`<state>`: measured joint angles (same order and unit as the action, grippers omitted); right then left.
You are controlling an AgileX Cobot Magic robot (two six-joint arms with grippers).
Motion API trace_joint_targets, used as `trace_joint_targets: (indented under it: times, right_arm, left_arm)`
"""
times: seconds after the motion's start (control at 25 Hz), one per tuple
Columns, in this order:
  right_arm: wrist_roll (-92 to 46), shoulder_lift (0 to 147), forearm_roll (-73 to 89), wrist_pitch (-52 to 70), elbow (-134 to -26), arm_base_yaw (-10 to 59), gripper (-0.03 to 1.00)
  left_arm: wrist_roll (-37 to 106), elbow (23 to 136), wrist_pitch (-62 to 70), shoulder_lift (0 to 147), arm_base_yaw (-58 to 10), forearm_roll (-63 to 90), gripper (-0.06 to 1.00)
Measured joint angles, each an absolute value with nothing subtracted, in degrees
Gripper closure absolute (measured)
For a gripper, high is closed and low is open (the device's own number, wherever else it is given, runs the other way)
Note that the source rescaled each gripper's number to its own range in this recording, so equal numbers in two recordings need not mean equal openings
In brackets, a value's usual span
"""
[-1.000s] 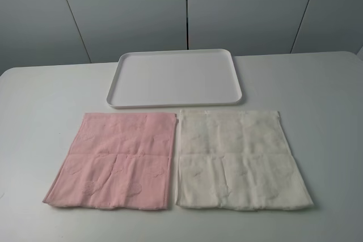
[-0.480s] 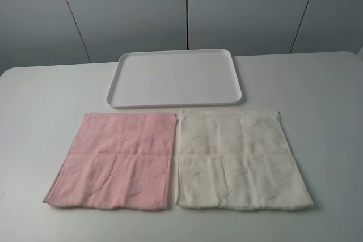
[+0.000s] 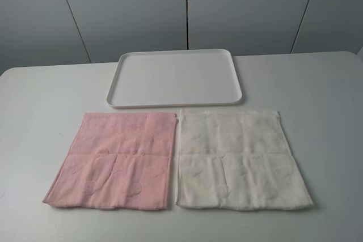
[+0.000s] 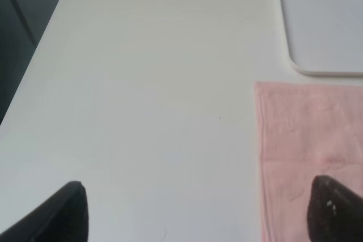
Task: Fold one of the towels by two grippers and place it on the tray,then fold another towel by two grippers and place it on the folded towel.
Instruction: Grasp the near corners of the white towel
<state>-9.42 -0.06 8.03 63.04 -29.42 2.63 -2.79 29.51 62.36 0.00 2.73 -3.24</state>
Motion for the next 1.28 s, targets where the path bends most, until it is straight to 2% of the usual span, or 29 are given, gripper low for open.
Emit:
trace_joint_targets:
  times: [0.76,1.04,1.28]
  right_arm:
    - [-6.16,-0.06,9.76,63.60,-29.42,2.63,-0.03]
    - [-5.84,9.68,14.08,64.26,-32.50,2.63,-0.03]
    - [-12.65,24.04,14.21,61.78,-36.19,2.63,-0.03]
  left_arm:
    - [-1.25,29.51,61.93,1.92,2.73,-1.32,-0.04]
    - [6.90,33.33,57.70,13.32,2.73,2.65,-0.04]
    - [19.18,40.14,56.18,30.55,2.73,10.81,-0.04]
